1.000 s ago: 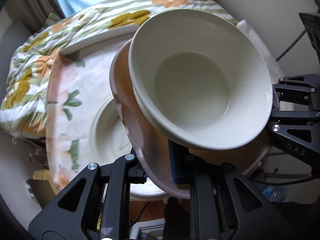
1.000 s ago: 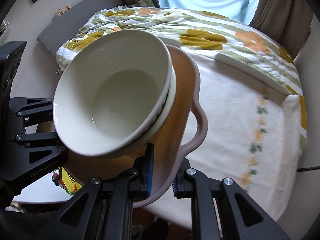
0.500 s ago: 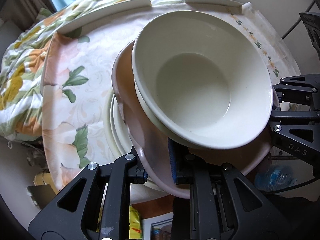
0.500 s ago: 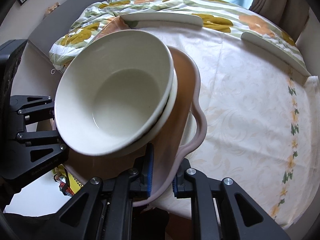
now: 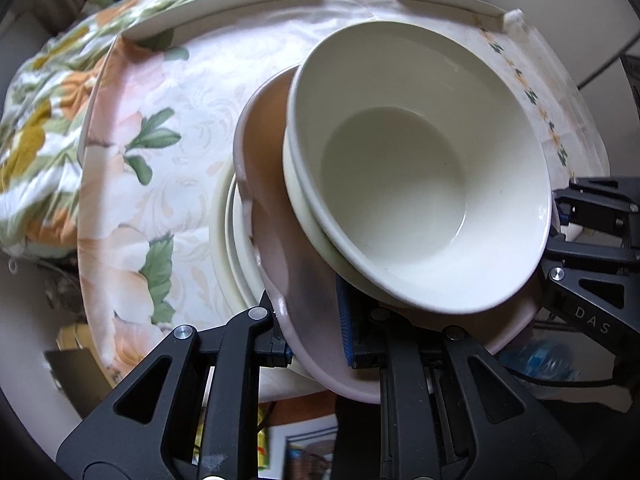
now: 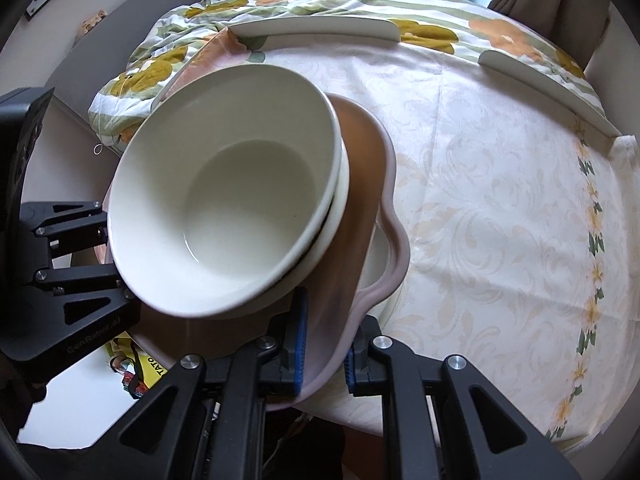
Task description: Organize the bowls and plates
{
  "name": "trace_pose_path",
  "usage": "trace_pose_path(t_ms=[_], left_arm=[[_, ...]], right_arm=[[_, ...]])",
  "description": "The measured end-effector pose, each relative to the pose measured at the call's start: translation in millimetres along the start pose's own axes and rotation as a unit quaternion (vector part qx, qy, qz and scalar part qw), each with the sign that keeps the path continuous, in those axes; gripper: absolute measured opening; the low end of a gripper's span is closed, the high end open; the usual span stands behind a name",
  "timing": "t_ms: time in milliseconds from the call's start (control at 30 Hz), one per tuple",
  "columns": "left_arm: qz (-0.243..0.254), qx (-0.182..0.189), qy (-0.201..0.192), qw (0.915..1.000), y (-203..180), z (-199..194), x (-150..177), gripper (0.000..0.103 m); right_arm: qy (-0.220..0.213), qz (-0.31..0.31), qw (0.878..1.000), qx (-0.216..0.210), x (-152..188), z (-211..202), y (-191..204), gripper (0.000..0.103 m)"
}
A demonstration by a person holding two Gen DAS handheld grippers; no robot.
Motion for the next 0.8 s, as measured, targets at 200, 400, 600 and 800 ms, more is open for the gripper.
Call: trace_pose_path(t_ms=[200,400,600,800], left_arm=[[-0.059,0.017,0.007,0.9981,6.7,1.2,0.1,0.014],[-0.092,0.019,0.009,0.9955,9.2,-2.4,4.0,0.015],[-0.094,0.004,-0.001,0.9956,8.8,-10.9,7.2,0.015],[-0.078,-0.019,-0.009,0.9967,5.1,-22.7,8.4,0.015]], right_arm=[[0.021,0.019,0.999,-0.018,0.1,0.5,-1.8,0.014],[0.033,0.032,0.999,-0.023,0.8,-2.2,-2.0,0.014],[0.031,0.055,0.998,-0.030,4.2,-7.8,-4.0,0.014],[0.011,0.053,0.998,-0.013,6.0,-19.4,-8.1,0.014]])
Point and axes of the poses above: each gripper's, at about its wrist camera, not at the fingertips, and z roughly the way its jaws point, y to its left, x to its underside, the point moved 10 cm from there along z, roughly the way its jaws point, and after that the axes turned 12 degrees about x, right-handed, at the moved point
